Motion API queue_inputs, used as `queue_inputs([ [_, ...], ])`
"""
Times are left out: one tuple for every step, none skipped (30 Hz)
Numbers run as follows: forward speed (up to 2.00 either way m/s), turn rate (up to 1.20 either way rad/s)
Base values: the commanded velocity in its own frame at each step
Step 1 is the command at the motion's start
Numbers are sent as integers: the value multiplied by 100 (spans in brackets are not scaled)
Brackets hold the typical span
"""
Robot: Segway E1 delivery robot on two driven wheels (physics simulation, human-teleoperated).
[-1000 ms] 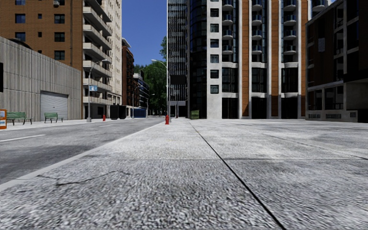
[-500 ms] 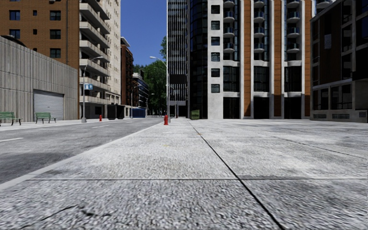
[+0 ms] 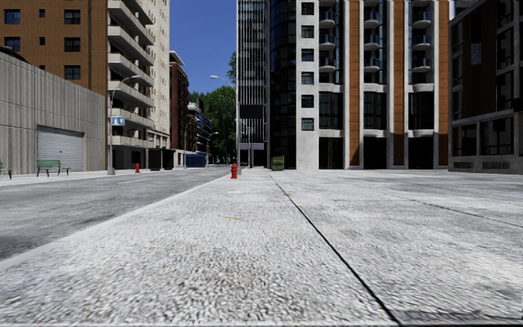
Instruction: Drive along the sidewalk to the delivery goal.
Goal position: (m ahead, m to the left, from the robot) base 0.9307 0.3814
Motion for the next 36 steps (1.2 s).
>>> queue_inputs([
  [200,0],
  [200,0],
  [200,0],
  [187,0],
  [154,0],
  [154,0],
  [136,0],
  [119,0],
  [109,0],
  [95,0],
  [95,0],
  [82,0],
  [69,0],
  [58,0],
  [49,0],
  [49,0],
  [35,0],
  [6,0],
  [0,0],
  [0,0],
  [0,0],
  [0,0],
  [0,0],
  [0,0],
  [0,0],
  [0,0],
  [0,0],
  [0,0],
  [0,0],
  [0,0],
  [0,0],
  [0,0],
  [0,0],
  [0,0],
  [0,0],
  [0,0],
])
